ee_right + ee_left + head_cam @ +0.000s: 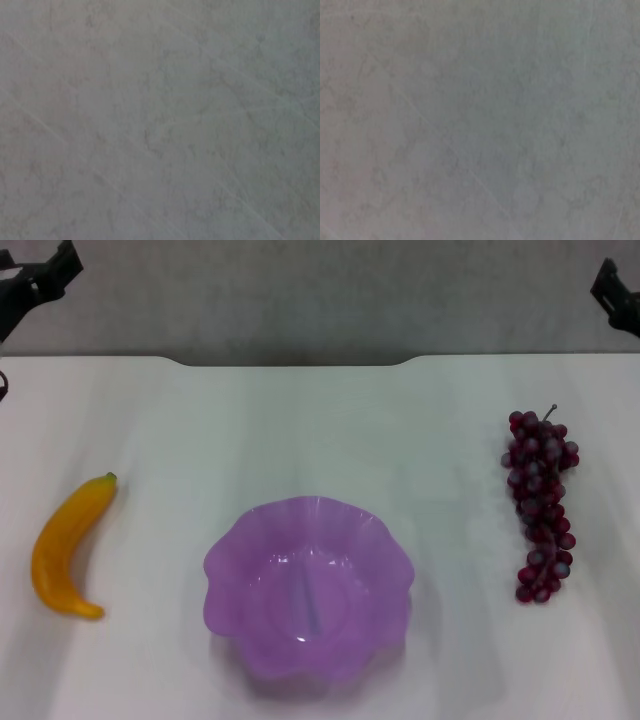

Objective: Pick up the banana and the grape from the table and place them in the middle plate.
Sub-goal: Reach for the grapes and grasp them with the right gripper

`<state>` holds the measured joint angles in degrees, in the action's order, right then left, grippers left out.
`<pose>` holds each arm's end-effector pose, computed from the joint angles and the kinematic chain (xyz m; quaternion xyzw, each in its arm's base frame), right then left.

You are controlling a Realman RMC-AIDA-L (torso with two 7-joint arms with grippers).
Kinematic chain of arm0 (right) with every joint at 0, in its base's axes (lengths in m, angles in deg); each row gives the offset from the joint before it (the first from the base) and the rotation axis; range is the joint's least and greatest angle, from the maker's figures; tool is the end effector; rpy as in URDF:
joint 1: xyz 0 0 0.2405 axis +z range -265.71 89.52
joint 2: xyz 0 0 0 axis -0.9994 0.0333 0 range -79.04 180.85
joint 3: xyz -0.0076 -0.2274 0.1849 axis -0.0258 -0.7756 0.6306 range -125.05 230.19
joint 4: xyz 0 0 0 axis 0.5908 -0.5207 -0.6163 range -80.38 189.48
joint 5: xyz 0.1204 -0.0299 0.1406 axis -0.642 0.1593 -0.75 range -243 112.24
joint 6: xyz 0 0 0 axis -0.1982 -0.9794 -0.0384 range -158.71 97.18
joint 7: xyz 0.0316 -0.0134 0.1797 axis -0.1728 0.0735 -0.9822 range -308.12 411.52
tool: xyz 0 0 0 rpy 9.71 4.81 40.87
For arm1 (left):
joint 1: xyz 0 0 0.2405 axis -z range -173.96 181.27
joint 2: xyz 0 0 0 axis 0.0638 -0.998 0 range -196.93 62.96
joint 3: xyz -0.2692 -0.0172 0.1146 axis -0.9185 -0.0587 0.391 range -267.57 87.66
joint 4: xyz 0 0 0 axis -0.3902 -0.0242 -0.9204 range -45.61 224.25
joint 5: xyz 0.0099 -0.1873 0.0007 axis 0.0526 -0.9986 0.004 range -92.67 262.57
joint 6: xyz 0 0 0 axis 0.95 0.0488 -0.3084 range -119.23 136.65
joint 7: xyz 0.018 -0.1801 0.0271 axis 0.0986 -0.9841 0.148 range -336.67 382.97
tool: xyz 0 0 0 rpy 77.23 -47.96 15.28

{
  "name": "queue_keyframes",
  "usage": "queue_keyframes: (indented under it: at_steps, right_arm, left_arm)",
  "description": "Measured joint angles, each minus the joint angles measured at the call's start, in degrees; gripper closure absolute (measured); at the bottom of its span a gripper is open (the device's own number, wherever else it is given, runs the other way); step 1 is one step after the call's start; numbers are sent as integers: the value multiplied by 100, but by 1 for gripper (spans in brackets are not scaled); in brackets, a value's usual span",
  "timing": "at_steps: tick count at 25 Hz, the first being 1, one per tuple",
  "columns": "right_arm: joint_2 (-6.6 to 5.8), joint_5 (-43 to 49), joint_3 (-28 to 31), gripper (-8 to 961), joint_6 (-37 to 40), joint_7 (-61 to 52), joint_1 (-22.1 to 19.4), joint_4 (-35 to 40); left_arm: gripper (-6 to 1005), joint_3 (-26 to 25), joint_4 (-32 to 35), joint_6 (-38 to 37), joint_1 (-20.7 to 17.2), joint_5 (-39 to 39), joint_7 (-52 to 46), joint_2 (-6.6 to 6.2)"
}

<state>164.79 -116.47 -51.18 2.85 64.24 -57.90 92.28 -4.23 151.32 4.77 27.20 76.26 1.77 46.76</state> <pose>0.2831 0.4767 0.0426 -0.6371 0.2800 0.2897 0.6571 -0.2600 0.4750 0.0813 -0.6588 -0.3352 -0.3004 0.6029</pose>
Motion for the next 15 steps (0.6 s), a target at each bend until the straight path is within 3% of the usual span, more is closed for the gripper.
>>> queue_keyframes:
  at_steps: [15]
  right_arm:
    - [31, 100, 42, 70, 7, 0, 7, -29]
  left_arm:
    - [195, 3, 27, 7, -15, 1, 46, 15]
